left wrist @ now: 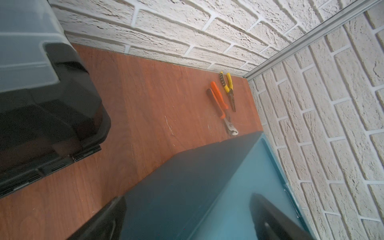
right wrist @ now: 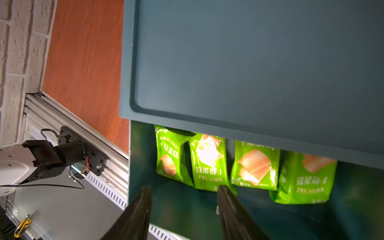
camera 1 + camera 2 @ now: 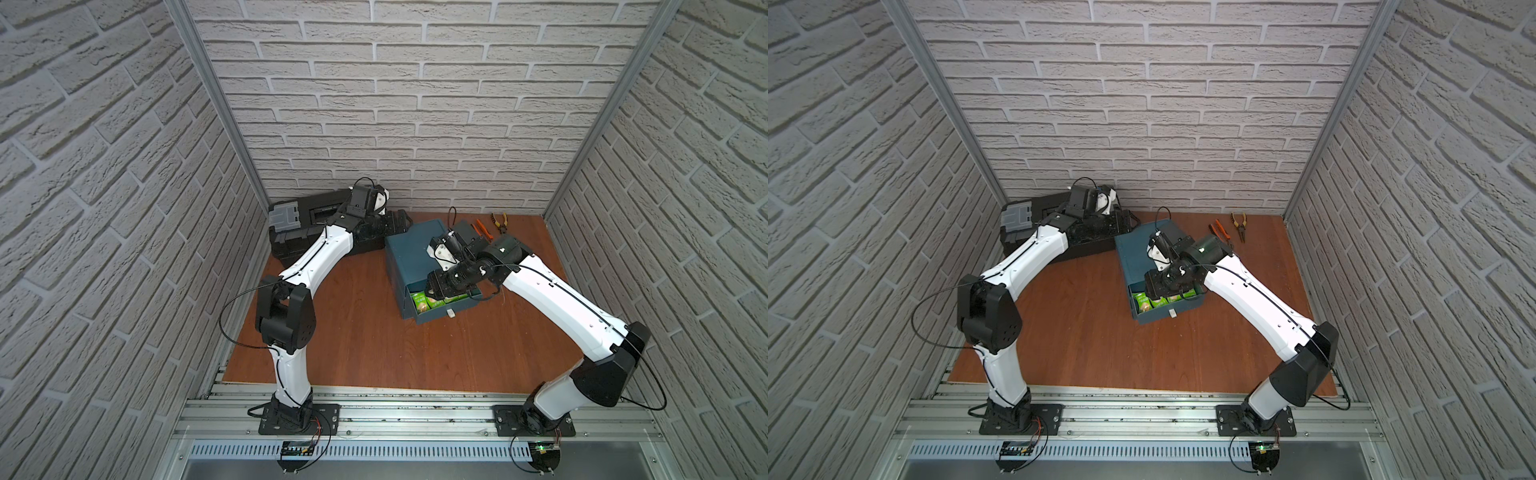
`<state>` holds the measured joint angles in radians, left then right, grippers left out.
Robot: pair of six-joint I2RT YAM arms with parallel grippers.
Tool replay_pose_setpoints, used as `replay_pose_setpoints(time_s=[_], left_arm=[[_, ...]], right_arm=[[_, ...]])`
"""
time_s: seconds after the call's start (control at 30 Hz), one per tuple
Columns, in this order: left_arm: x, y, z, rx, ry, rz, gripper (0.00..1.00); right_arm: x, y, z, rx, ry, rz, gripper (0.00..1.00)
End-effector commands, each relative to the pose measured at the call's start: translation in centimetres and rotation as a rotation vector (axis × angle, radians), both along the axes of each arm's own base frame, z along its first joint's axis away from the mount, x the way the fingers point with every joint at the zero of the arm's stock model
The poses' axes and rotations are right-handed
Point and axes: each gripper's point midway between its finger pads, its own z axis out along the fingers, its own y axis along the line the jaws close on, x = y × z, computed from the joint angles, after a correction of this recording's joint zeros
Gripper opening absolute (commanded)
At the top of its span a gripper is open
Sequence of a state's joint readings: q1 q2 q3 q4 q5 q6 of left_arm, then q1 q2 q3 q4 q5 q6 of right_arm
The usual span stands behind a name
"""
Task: Take the cookies out of the drawer
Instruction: Open the drawer in the storage box, then pick up the cookie from the drawer.
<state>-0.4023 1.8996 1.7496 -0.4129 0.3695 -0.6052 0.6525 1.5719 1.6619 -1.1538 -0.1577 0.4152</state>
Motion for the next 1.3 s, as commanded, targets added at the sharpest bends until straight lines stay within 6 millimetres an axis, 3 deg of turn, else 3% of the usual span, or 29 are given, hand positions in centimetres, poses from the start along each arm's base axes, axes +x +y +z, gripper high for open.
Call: replay_pose_setpoints(time_s=[0.0,0.43,0.73,1.0,1.27], left_arm=[[0.1,0.2,2.3,-0.028,-0.042,-0.008,0.98],[-0.2,0.2,3.4,-0.042,-0.063,-0.018,0.98],[-0.1,0.1,3.9,-0.055,-0.073,-0.020,0.98],[0.0,0.1,4.5,-0.059,-0.082,-0.021,0.98],[0.0,0.3,5.0,-0.058,-0.089,-0.016,0.98]], right_arm=[[0.1,1.2,-0.7,0.043,0.013,0.003,0.55],[2.1,2.6,-3.8,0.002,0.015,0.015,0.51],[1.8,2.4,-5.6,-0.055,0.045,0.032,0.46],[1.6,2.5,-5.0,-0.042,0.022,0.030,0.19],[1.1,1.9,-2.7,-0.025,-0.010,0.018,0.08]])
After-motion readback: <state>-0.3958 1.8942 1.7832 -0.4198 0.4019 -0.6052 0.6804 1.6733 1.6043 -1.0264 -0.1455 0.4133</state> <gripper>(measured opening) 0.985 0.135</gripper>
